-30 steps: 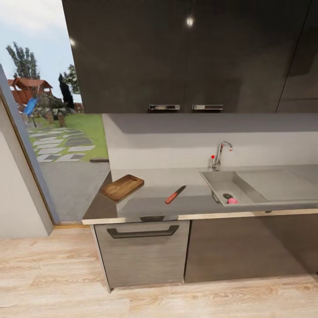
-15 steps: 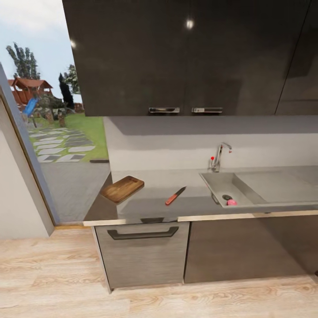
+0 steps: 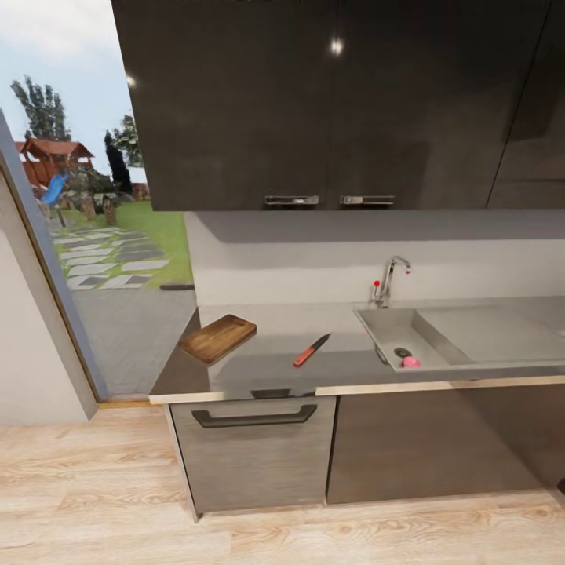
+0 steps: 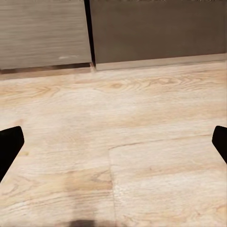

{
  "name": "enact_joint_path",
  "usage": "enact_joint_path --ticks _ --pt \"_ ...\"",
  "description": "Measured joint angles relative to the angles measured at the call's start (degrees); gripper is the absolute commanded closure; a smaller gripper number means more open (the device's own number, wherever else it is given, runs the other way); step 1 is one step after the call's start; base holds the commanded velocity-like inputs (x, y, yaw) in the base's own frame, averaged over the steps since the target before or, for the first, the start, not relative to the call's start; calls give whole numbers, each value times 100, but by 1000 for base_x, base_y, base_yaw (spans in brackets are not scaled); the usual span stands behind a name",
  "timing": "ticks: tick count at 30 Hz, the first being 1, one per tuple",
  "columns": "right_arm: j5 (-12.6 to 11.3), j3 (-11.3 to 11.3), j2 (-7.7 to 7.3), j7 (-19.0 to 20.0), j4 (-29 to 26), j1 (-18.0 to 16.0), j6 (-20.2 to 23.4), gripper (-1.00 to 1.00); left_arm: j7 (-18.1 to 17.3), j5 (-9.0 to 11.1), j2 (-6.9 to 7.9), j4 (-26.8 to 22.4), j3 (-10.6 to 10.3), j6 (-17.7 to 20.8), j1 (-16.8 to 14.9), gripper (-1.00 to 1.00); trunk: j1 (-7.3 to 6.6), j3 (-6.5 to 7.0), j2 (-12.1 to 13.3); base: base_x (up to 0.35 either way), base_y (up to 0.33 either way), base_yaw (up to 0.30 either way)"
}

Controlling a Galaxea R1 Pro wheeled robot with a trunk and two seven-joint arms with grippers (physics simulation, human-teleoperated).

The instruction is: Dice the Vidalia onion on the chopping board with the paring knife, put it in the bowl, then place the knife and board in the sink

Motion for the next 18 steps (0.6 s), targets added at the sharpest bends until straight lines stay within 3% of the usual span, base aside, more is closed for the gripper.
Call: enact_joint_path --ticks 18 --pt "0 4 0 1 2 0 -1 -100 0 2 0 8 3 0 0 -100 -396 324 724 0 0 0"
